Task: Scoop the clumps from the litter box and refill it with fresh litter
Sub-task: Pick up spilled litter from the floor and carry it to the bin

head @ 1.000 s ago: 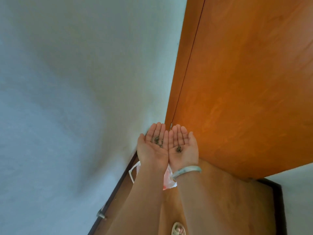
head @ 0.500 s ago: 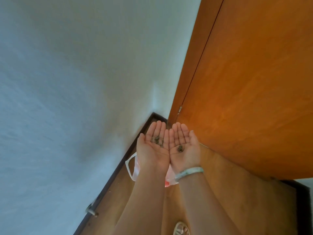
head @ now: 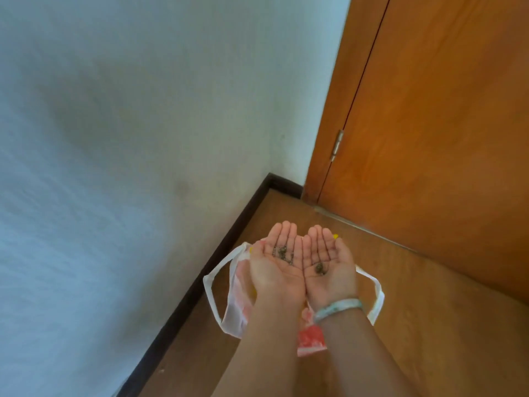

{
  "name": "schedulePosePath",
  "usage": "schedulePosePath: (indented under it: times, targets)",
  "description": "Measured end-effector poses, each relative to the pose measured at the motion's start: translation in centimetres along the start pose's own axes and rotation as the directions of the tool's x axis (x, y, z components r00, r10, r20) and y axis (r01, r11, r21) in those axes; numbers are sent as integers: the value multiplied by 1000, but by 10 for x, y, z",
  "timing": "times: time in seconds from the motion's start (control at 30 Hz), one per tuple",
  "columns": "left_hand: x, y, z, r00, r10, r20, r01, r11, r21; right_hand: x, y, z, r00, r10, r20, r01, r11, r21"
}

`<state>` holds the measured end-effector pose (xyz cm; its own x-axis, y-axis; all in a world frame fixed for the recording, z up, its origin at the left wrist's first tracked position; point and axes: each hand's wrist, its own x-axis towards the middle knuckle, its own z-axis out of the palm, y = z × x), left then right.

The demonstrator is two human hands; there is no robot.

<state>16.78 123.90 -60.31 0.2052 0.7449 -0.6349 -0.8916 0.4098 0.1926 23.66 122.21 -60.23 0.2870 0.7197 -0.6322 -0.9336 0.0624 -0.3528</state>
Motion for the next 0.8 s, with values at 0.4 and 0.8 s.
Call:
schedulePosePath:
  times: [0.4,0.8]
  targets:
    - [33,0,-30,998,50,-26,-49,998,31,29,17,-11,999,-34,18,35,998,-52]
    - [65,3,-67,979,197,-43,-161,894,418,55,25,-36,978,-191,81,207,856,-473]
